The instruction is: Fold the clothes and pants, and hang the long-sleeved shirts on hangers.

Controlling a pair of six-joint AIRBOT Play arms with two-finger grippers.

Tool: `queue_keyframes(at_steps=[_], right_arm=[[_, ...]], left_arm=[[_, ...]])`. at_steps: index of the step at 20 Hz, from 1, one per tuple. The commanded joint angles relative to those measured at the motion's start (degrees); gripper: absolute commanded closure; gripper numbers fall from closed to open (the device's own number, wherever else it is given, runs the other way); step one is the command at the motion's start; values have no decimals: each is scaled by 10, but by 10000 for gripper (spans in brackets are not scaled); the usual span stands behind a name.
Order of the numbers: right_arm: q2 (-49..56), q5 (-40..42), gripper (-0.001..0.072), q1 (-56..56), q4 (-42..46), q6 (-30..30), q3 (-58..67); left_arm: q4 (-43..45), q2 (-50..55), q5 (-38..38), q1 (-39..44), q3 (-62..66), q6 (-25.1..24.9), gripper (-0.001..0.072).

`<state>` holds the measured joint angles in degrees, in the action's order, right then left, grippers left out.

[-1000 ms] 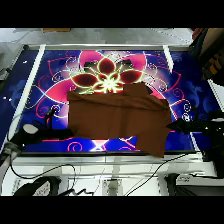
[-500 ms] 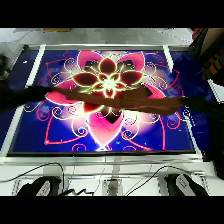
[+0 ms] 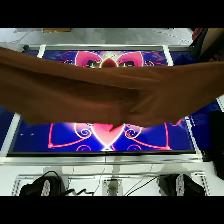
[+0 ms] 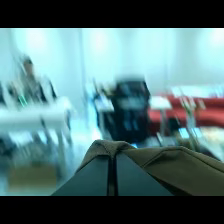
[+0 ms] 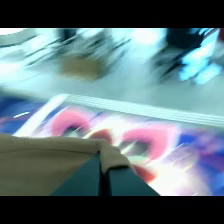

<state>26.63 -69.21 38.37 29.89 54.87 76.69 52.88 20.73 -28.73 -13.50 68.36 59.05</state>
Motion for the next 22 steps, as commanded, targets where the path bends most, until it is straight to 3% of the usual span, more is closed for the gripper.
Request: queue_keyframes(at_steps=[1, 4, 7, 11, 12, 14, 17, 22], right_arm=[[-23, 47, 702, 0, 114, 47, 106], [-13, 96, 703, 0, 126, 49, 126], [41, 65, 703, 0, 138, 97, 126], [188, -125, 702, 0, 150, 152, 116], [228, -154, 702, -6, 151, 152, 103], [310, -167, 702, -38, 160, 151, 62], [435, -114, 701, -126, 182, 149, 10], [587, 117, 701, -264, 229, 130, 2]], left_arm=[[13, -33, 39, -1, 2, 0, 686], [11, -24, 59, -1, 2, 0, 686], [11, 22, 33, -1, 2, 1, 686], [3, 177, -185, 2, -2, 1, 686], [-3, 236, -243, 8, -3, 0, 686], [0, 354, -290, 31, -4, -10, 685], [-1, 518, -249, 70, -4, -31, 686], [-7, 645, -96, 99, -3, -32, 686]])
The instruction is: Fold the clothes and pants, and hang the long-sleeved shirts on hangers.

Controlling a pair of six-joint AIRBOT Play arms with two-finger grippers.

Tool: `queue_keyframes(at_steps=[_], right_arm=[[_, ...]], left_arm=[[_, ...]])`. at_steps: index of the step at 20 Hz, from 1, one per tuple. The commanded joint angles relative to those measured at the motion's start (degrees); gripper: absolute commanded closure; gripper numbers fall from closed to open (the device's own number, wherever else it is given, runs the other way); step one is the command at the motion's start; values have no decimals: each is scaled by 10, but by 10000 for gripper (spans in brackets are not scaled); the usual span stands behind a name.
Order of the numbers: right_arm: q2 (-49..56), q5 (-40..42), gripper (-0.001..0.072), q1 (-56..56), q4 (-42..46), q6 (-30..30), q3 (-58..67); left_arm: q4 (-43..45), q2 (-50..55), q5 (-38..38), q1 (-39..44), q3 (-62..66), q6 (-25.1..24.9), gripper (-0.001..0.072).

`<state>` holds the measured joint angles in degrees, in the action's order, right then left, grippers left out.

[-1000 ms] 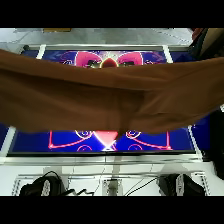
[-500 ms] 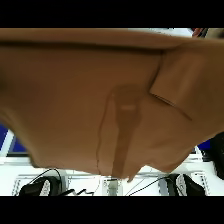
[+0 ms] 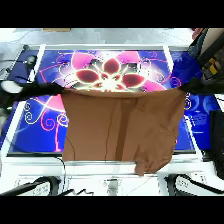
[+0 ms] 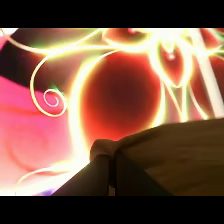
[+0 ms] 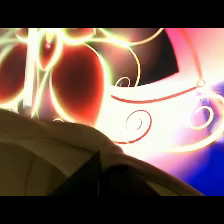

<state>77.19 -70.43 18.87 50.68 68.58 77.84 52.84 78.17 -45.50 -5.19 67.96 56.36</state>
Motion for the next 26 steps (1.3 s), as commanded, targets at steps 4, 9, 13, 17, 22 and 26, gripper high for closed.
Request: queue_keyframes(at_steps=[4, 9, 13, 17, 22, 26], right_arm=[[111, 274, 701, -115, 22, -7, -10], [111, 233, 701, -102, 85, 24, -10], [111, 52, 701, -92, 164, 39, -9], [111, -48, 701, -93, 266, 39, -9], [111, -83, 701, -93, 335, 45, -9], [111, -78, 398, -93, 334, 54, -9]], left_arm=[[-6, 63, 161, 16, 7, -5, 685], [-5, 61, 94, 16, 8, -5, 685], [116, 57, -58, 15, 8, -4, 685], [205, 57, -195, 15, 8, -3, 686], [226, 61, -207, 15, 7, -2, 685], [182, 70, -208, 20, 7, -2, 552]])
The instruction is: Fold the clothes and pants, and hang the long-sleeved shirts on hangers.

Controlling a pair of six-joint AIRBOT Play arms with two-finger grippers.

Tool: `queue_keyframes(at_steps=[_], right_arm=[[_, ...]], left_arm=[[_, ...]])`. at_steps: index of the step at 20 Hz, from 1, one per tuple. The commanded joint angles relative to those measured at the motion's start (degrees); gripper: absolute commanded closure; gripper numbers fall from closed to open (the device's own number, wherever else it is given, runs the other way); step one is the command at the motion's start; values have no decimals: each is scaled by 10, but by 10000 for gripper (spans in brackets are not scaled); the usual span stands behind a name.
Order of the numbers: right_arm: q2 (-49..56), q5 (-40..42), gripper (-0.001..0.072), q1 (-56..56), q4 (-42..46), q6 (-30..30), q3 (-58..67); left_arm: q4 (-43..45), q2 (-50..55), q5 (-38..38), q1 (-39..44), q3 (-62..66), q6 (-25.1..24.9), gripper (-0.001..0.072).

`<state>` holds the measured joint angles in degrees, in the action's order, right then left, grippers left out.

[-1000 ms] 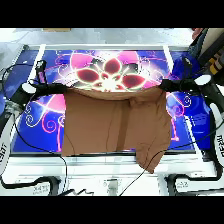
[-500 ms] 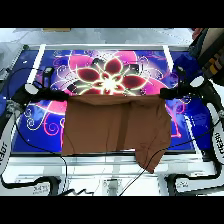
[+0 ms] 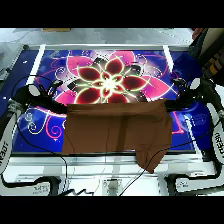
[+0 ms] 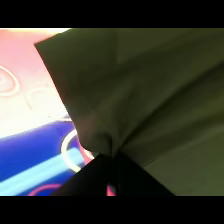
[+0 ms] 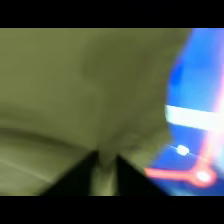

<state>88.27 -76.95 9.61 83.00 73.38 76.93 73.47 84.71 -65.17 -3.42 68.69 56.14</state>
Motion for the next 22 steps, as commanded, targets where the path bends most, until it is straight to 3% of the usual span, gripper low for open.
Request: queue_keyframes(at_steps=[1, 2, 3, 6, 7, 8, 9, 10, 13, 15, 17, 19, 20, 21, 22], right_arm=[[0, -13, 263, 0, 12, 5, 0], [0, -14, 260, 0, 17, 5, 0], [0, -15, 261, 0, 28, 5, 0], [-3, -40, 270, 1, 78, 5, 0], [-6, -52, 331, 2, 93, 5, 0], [-12, -66, 419, 9, 96, 5, 0], [-19, -84, 418, 21, 93, 4, 0], [-29, -99, 418, 38, 83, 0, -4], [-96, -111, 418, 113, 18, -52, -79], [-155, -110, 418, 173, -55, -98, -172], [-202, -108, 418, 221, -117, -122, -274], [-218, -104, 397, 236, -123, -141, -355], [-218, -95, 361, 236, -123, -146, -386], [-218, -74, 360, 236, -126, -146, -410], [-218, -44, 348, 236, -132, -146, -431]], left_arm=[[-26, 4, -12, 3, 0, 0, 383], [-23, 4, -14, 3, 0, 0, 237], [-21, 4, -18, 3, 0, 0, 201], [-19, 2, -63, -1, 0, 0, 202], [-14, -2, -87, -2, 0, 1, 213], [-1, -7, -106, -2, 0, 7, 289], [19, -15, -119, -3, 0, 22, 387], [28, -26, -127, -9, 0, 24, 419], [-13, -75, -131, -49, -2, 23, 423], [-48, -115, -129, -90, -14, 16, 615], [-72, -147, -129, -132, -38, 12, 617], [-82, -176, -116, -172, -77, 13, 616], [-92, -185, -103, -188, -98, 13, 613], [-106, -191, -92, -202, -120, 15, 531], [-118, -192, -88, -210, -139, 15, 354]])
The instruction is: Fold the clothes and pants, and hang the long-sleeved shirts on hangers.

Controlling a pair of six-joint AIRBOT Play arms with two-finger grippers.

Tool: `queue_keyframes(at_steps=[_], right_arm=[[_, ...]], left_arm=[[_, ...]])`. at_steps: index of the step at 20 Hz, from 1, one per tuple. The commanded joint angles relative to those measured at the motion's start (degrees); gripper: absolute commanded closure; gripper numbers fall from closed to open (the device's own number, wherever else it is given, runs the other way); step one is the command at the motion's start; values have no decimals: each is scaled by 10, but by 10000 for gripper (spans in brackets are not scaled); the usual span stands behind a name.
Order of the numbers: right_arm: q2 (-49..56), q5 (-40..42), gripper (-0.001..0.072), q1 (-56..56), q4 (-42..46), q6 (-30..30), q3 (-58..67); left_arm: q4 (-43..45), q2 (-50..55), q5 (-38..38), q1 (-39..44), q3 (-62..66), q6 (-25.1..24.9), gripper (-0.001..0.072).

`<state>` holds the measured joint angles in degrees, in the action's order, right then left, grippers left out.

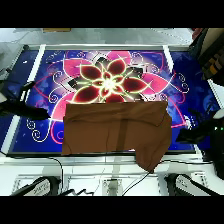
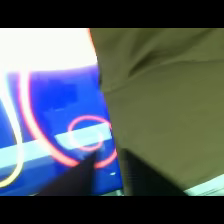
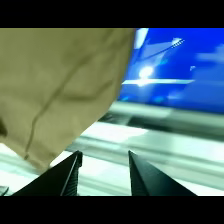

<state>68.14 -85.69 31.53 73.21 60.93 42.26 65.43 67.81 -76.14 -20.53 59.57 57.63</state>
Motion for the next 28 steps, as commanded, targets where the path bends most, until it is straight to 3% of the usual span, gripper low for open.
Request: queue_keyframes(at_steps=[1, 5, 14, 18, 21, 28], right_arm=[[-16, 74, 319, 17, -40, -22, -100], [-1, 165, 319, 17, -54, -22, -120], [93, 70, 339, 16, -82, -52, -125], [94, 77, 434, 16, -85, -64, -152], [94, 76, 701, 16, -92, -67, -146], [84, 35, 702, 15, -185, -86, -50]], left_arm=[[-44, -22, 23, -43, -68, 0, 209], [-40, -22, 22, -43, -139, 0, 203], [-24, -22, 25, -46, -193, 0, 204], [-24, -22, 31, -46, -193, -2, 204], [-24, -22, 37, -46, -202, -2, 204], [-5, -4, 26, -47, -224, 0, 223]])
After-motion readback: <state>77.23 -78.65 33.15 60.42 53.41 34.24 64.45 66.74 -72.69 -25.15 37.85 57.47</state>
